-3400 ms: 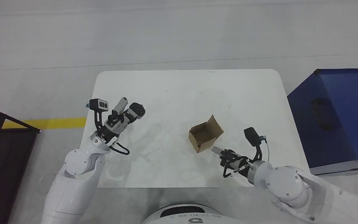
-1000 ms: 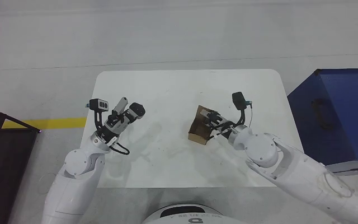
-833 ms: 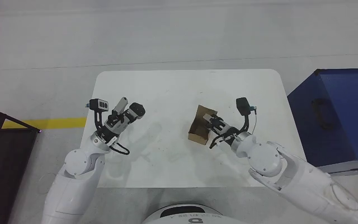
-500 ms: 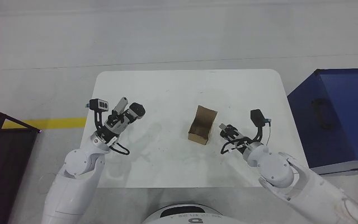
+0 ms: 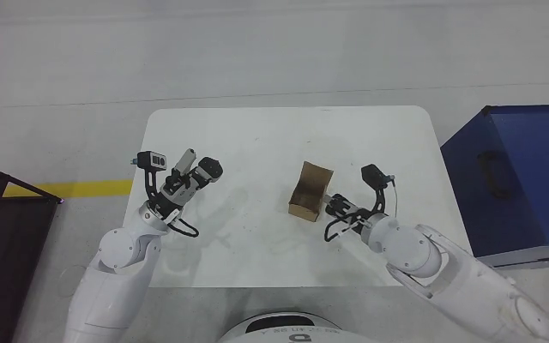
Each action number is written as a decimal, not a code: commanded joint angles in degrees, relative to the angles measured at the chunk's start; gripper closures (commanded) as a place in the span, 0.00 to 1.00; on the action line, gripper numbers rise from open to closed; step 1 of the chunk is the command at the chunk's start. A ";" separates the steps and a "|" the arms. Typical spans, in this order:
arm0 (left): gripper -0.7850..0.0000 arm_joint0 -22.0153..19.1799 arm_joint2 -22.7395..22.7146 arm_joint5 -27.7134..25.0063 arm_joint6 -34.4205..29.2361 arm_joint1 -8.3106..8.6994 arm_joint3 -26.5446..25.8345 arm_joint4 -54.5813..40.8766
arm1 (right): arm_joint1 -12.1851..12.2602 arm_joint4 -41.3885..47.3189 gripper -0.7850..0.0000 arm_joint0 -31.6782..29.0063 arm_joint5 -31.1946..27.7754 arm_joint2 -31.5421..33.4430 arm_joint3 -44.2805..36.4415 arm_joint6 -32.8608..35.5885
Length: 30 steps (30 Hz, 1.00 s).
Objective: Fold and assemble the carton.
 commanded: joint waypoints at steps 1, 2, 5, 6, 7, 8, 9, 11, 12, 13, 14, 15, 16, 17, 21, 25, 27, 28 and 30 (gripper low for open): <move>0.00 0.00 0.00 0.00 0.00 0.00 0.00 0.00 | -0.70 -0.92 0.69 1.74 1.69 -1.24 0.62 0.77; 0.00 0.00 0.00 0.00 0.00 0.00 0.00 0.00 | -1.03 -1.20 0.69 2.46 2.37 -1.79 0.81 1.14; 0.00 0.00 0.00 0.00 0.00 0.00 0.00 0.00 | -1.97 -2.18 0.68 4.40 4.13 -3.50 1.57 2.60; 0.00 0.00 0.00 0.00 0.00 0.00 0.00 0.00 | -2.27 -2.66 0.68 5.02 4.80 -4.01 1.85 2.92; 0.00 0.00 0.00 0.00 0.00 0.00 0.00 0.00 | -2.56 -2.95 0.68 5.54 5.43 -4.55 2.12 3.39; 0.00 0.00 0.00 0.00 0.00 0.00 0.00 0.00 | -2.85 -3.21 0.69 6.07 5.87 -4.98 2.31 3.70; 0.00 0.00 0.00 0.00 0.00 0.00 0.00 0.00 | -3.13 -3.46 0.69 6.49 6.36 -5.42 2.53 4.01; 0.00 0.00 0.00 0.00 0.00 0.00 0.00 0.00 | -3.64 -4.06 0.71 7.30 7.48 -6.20 2.89 4.60; 0.00 0.00 0.00 0.00 0.00 0.00 0.00 0.00 | -3.89 -4.43 0.71 7.69 8.02 -6.59 3.00 4.87; 0.00 0.00 0.00 0.00 0.00 0.00 0.00 0.00 | -4.13 -4.76 0.72 8.04 8.39 -6.95 3.13 5.09; 0.00 0.00 0.00 0.00 0.00 0.00 0.00 0.00 | -4.37 -5.15 0.72 8.38 8.89 -7.29 3.28 5.26; 0.00 0.00 0.00 0.00 0.00 0.00 0.00 0.00 | -4.60 -5.61 0.72 8.70 9.40 -7.66 3.36 5.43; 0.00 0.00 0.00 0.00 0.00 0.00 0.00 0.00 | -4.83 -6.02 0.73 9.01 9.88 -8.01 3.43 5.59; 0.00 0.00 0.00 0.00 0.00 0.00 0.00 0.00 | -5.05 -6.56 0.73 9.34 10.51 -8.36 3.50 5.69; 0.00 0.00 0.00 0.00 0.00 0.00 0.00 0.00 | -5.91 -9.15 0.79 10.70 13.25 -9.94 3.41 6.46; 0.00 0.00 0.00 0.00 0.00 0.00 0.00 0.00 | -6.67 -12.48 1.00 12.23 17.33 -11.66 3.25 7.53; 0.00 0.00 0.00 0.00 0.00 0.00 0.00 0.00 | -7.04 -13.75 1.00 13.08 19.12 -12.46 3.27 8.55; 0.00 0.00 0.00 0.00 0.00 0.00 0.00 0.00 | -7.23 -14.26 1.00 13.49 19.92 -12.80 3.25 9.08; 0.00 0.00 0.00 0.00 0.00 0.00 0.00 0.00 | -7.54 -15.82 1.00 14.29 21.54 -13.53 3.02 9.78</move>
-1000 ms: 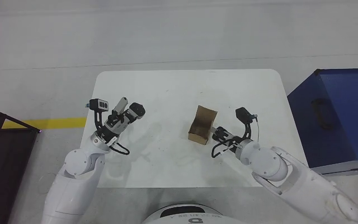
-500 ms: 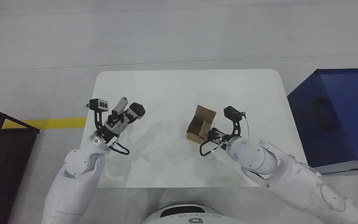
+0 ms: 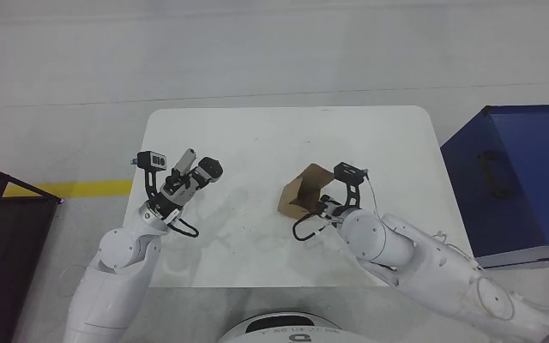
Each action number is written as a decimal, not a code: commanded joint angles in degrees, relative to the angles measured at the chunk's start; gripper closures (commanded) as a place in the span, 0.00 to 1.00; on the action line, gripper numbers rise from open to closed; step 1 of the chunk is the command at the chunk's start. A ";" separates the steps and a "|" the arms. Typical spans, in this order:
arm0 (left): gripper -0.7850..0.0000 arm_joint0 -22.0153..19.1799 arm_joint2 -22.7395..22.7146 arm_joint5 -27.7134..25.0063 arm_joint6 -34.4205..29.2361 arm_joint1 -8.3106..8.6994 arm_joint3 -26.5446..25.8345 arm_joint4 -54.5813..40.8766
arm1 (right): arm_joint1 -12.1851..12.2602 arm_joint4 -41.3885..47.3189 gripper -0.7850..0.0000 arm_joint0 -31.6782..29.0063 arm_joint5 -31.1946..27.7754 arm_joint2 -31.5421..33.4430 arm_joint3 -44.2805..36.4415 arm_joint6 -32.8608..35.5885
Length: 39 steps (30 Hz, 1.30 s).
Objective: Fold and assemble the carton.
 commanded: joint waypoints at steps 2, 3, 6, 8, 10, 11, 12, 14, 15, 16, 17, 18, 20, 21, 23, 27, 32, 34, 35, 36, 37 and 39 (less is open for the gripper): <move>0.00 0.00 0.00 0.00 0.00 0.00 0.00 0.00 | -0.41 -2.48 1.00 1.00 2.53 -0.99 -1.08 0.90; 0.00 0.00 0.00 0.00 0.00 0.00 0.00 0.00 | -0.48 -3.51 1.00 1.20 3.24 -1.23 -1.64 0.91; 0.00 0.00 0.00 0.00 0.00 0.00 0.00 0.00 | -0.50 -6.00 1.00 1.11 3.24 -1.47 -2.79 1.43; 0.00 0.00 0.00 0.00 0.00 0.00 0.00 0.00 | -0.34 -8.33 1.00 0.79 3.24 -1.45 -2.81 1.96; 0.00 0.00 0.00 0.00 0.00 0.00 0.00 0.00 | -0.14 -10.25 1.00 0.39 3.24 -1.33 -3.03 3.38; 0.00 0.00 0.00 0.00 0.00 0.00 0.00 0.00 | -0.03 -11.27 1.00 0.22 3.24 -1.28 -3.11 4.29; 0.00 0.00 0.00 0.00 0.00 0.00 0.00 0.00 | 0.07 -12.13 1.00 0.05 3.24 -1.31 -3.34 5.47; 0.00 0.00 0.00 0.00 0.00 0.00 0.00 0.00 | 0.26 -13.69 1.00 -0.17 3.24 -1.21 -3.39 7.93; 0.00 0.00 0.00 0.00 0.00 0.00 0.00 0.00 | 0.32 -14.36 1.00 -0.30 3.24 -1.01 -3.38 8.81; 0.00 0.00 0.00 0.00 0.00 0.00 0.00 0.00 | 0.35 -14.88 1.00 -0.52 3.24 -0.78 -3.35 9.60; 0.00 0.00 0.00 0.00 0.00 0.00 0.00 0.00 | 0.37 -15.20 1.00 -0.67 3.24 -0.58 -3.37 10.01; 0.00 0.00 0.00 0.00 0.00 0.00 0.00 0.00 | 0.37 -15.71 1.00 -1.03 3.24 -0.08 -3.45 10.59; 0.00 0.00 0.00 0.00 0.00 0.00 0.00 0.00 | 0.32 -15.95 1.00 -1.82 3.24 0.79 -3.88 11.06; 0.00 0.00 0.00 0.00 0.00 0.00 0.00 0.00 | 0.29 -16.18 1.00 -2.27 3.24 1.19 -4.05 11.09; 0.00 0.00 0.00 0.00 0.00 0.00 0.00 0.00 | 0.21 -16.53 1.00 -3.13 3.24 1.98 -4.49 11.14; 0.00 0.00 0.00 0.00 0.00 0.00 0.00 0.00 | -0.15 -16.61 0.28 -4.67 3.24 3.61 -5.26 10.44; 0.00 0.00 0.00 0.00 0.00 0.00 0.00 0.00 | -1.01 -11.76 0.17 -7.40 2.37 7.18 -8.22 6.81; 0.00 0.00 0.00 0.00 0.00 0.00 0.00 0.00 | -1.35 -7.55 0.11 -10.02 -0.81 10.14 -8.65 2.87; 0.00 0.00 0.00 0.00 0.00 0.00 0.00 0.00 | -1.47 -5.61 0.05 -11.67 -2.73 11.55 -8.82 0.75; 0.00 0.00 0.00 0.00 0.00 0.00 0.00 0.00 | -1.56 -3.52 0.00 -13.40 -5.20 13.06 -9.04 -1.35; 0.00 0.00 0.00 0.00 0.00 0.00 0.00 0.00 | -1.62 -1.55 0.00 -15.25 -7.74 14.72 -9.33 -3.70; 0.00 0.00 0.00 0.00 0.00 0.00 0.00 0.00 | -1.62 1.07 0.00 -17.90 -11.17 16.67 -9.81 -6.03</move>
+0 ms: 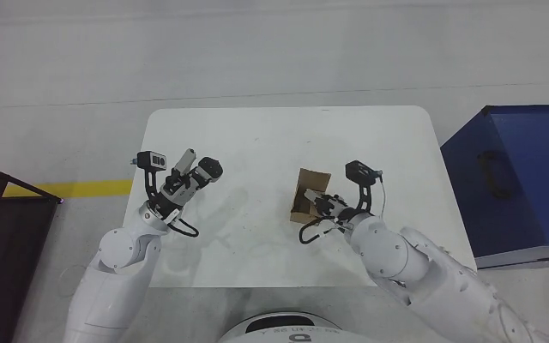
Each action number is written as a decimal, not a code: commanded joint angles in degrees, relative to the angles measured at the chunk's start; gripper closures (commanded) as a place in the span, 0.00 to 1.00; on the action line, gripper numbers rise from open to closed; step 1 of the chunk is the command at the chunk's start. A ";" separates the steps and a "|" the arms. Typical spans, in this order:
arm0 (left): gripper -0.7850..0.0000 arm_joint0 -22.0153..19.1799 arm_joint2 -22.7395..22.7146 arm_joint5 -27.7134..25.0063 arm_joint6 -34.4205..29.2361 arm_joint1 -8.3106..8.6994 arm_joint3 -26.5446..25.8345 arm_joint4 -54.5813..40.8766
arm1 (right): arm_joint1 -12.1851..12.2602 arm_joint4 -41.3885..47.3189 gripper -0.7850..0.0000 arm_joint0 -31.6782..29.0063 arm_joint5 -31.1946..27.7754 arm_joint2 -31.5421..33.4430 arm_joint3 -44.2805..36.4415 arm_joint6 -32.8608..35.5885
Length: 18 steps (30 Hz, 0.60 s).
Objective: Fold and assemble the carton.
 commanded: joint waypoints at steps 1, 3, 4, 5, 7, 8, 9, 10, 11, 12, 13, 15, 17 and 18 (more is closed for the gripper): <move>0.00 0.00 0.00 0.00 0.00 0.00 0.00 0.00 | 0.01 1.01 0.00 -0.89 -1.34 0.69 -0.22 -0.82; 0.00 0.00 0.00 0.00 0.00 0.00 0.00 0.00 | 0.01 1.01 0.00 -0.89 -1.34 0.69 -0.22 -0.82; 0.00 0.00 0.00 0.00 0.00 0.00 0.00 0.00 | 0.01 1.01 0.00 -0.89 -1.34 0.69 -0.22 -0.82; 0.00 0.00 0.00 0.00 0.00 0.00 0.00 0.00 | 0.01 1.01 0.00 -0.89 -1.34 0.69 -0.22 -0.82; 0.00 -0.37 -0.76 0.31 -0.37 0.26 0.25 5.54 | 0.01 1.01 0.00 -0.89 -1.34 0.69 -0.22 -0.82; 0.00 -1.13 -1.92 1.62 -0.89 0.80 -0.54 18.50 | 0.01 1.01 0.00 -0.89 -1.34 0.69 -0.22 -0.82; 0.00 -1.62 -1.82 3.31 -0.58 1.03 -2.77 27.47 | -0.03 1.22 0.00 -0.95 -1.82 0.73 -0.25 -0.84; 0.00 -2.05 -0.80 4.75 -0.30 1.05 -4.93 32.12 | -0.19 2.63 0.00 -1.35 -4.40 1.31 -0.03 -1.42; 0.00 -2.88 0.17 6.61 -1.09 1.09 -6.49 35.56 | -0.31 4.24 0.00 -2.14 -7.59 2.27 0.50 -2.48; 0.00 -4.18 1.15 8.23 -2.49 1.19 -7.94 40.19 | -0.36 5.85 0.00 -3.20 -11.12 3.36 0.90 -3.38; 0.00 -5.89 2.47 9.44 -3.88 1.28 -9.42 45.89 | -0.37 7.58 0.00 -4.56 -15.49 4.79 1.23 -4.56; 0.00 -9.21 6.31 12.19 -6.69 1.24 -9.87 55.16 | -0.21 11.10 0.00 -8.26 -24.97 7.97 2.56 -6.12; 0.00 -12.75 10.01 15.12 -8.57 0.93 -8.49 59.81 | 0.07 14.11 0.00 -12.52 -34.97 11.47 3.59 -7.03; 0.00 -13.58 10.82 16.30 -7.91 0.70 -7.92 58.79 | 0.19 14.91 0.00 -14.07 -38.03 12.56 4.00 -6.97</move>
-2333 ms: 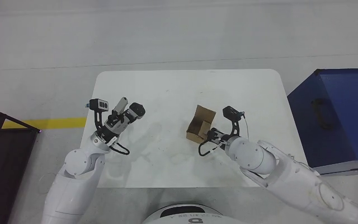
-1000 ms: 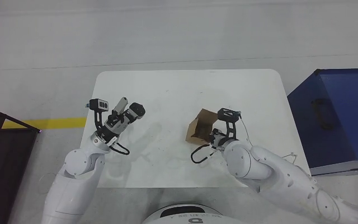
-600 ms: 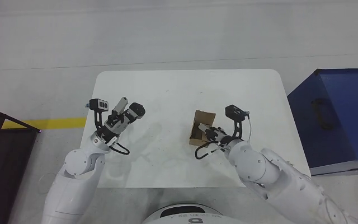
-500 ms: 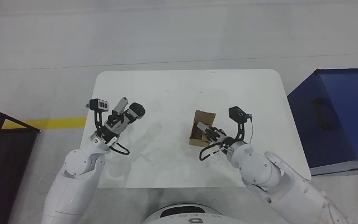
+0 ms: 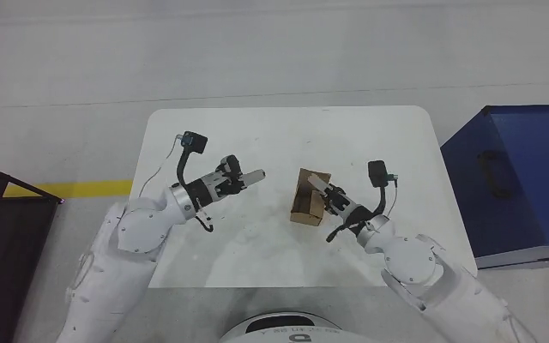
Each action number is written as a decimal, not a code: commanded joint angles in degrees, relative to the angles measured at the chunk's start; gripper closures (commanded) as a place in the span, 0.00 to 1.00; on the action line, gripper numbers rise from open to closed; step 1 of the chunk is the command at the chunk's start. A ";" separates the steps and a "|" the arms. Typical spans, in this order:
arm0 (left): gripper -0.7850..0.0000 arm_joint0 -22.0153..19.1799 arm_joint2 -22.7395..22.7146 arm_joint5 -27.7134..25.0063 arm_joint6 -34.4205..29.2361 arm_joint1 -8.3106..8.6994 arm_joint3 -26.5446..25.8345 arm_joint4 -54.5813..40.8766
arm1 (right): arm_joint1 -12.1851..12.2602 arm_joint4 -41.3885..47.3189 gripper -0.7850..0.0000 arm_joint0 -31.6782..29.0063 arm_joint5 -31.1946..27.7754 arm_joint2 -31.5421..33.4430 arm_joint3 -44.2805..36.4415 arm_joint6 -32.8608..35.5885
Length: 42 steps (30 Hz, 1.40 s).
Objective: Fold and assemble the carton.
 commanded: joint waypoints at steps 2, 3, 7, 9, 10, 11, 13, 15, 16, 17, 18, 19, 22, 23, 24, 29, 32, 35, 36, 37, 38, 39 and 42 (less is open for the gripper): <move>0.00 -1.93 1.95 2.53 1.30 -0.44 1.26 3.67 | 0.28 1.93 0.00 -4.03 -9.74 2.84 0.84 0.25; 0.00 -1.93 1.95 2.53 1.30 -0.44 1.26 3.67 | 0.28 1.93 0.00 -4.03 -9.74 2.84 0.84 0.25; 0.00 -1.92 1.89 2.55 0.71 -0.32 1.61 5.63 | 0.28 1.93 0.00 -4.03 -9.74 2.84 0.84 0.25; 0.00 -1.30 3.98 2.42 -5.11 0.23 1.21 16.02 | 0.28 1.93 0.00 -4.03 -9.74 2.84 0.84 0.25; 0.00 -1.20 5.67 2.57 -7.27 0.15 0.77 16.31 | 0.24 2.25 0.00 -4.03 -9.97 2.83 0.92 0.27; 0.00 -1.84 7.05 2.60 -10.09 0.07 1.04 15.76 | 0.10 3.37 0.00 -4.06 -10.92 3.02 2.18 0.04; 0.00 -4.36 9.94 2.99 -15.07 -0.14 1.46 17.51 | -0.12 4.82 0.00 -4.40 -13.01 3.52 4.84 -0.18; 0.00 -6.54 12.37 4.49 -16.03 -0.64 1.90 17.04 | -0.28 6.16 0.00 -5.25 -15.89 4.10 6.52 0.01; 0.00 -7.58 13.31 5.15 -15.98 -0.88 2.25 16.83 | -0.31 6.57 0.00 -5.75 -16.94 4.40 7.21 0.49; 0.00 -8.60 14.19 5.70 -16.15 -1.05 2.59 17.67 | -0.31 6.68 0.00 -6.17 -17.15 4.74 7.88 1.01; 0.04 -9.41 15.17 6.26 -16.57 -1.22 2.86 18.45 | -0.29 6.25 0.00 -6.42 -16.61 5.03 8.37 1.59; 0.09 -10.06 15.93 6.88 -16.82 -1.39 3.13 18.62 | -0.26 5.21 0.00 -6.51 -15.61 5.16 8.64 2.24; 0.24 -11.74 17.52 8.42 -16.85 -1.83 4.69 19.00 | -0.40 2.41 0.00 -5.96 -12.11 4.36 8.94 3.80; 0.31 -12.28 18.12 8.97 -17.02 -1.97 5.29 19.48 | -0.56 2.80 0.00 -5.60 -12.03 3.91 9.22 4.21; 0.34 -12.82 18.77 9.44 -17.12 -2.13 5.81 19.85 | -0.72 2.87 0.00 -5.17 -12.08 3.52 9.62 4.37; 0.44 -15.21 22.00 11.13 -16.40 -3.14 8.55 19.08 | -1.31 3.55 0.00 -3.57 -12.58 2.03 10.79 6.00; 0.44 -16.43 23.44 11.32 -16.23 -3.64 9.95 18.67 | -1.31 3.55 0.00 -3.57 -12.58 2.03 10.79 6.00; 0.31 -17.37 24.30 11.26 -15.86 -4.01 11.11 18.16 | -1.31 3.55 0.00 -3.57 -12.58 2.03 10.79 6.00; 0.27 -17.62 24.56 11.29 -15.64 -4.13 11.47 18.12 | -1.31 3.55 0.00 -3.57 -12.58 2.03 10.79 6.00; 0.24 -17.84 24.87 11.29 -15.39 -4.26 11.78 17.97 | -1.31 3.55 0.00 -3.57 -12.58 2.03 10.79 6.00; 0.25 -18.09 25.21 11.29 -15.13 -4.40 12.11 17.80 | -1.31 3.55 0.00 -3.57 -12.58 2.03 10.79 6.00; 0.25 -18.39 25.57 11.36 -14.87 -4.55 12.50 17.73 | -1.31 3.55 0.00 -3.57 -12.58 2.03 10.79 6.00; 0.38 -19.28 26.56 11.79 -13.87 -5.08 13.62 16.91 | -1.31 3.55 0.00 -3.57 -12.58 2.03 10.79 6.00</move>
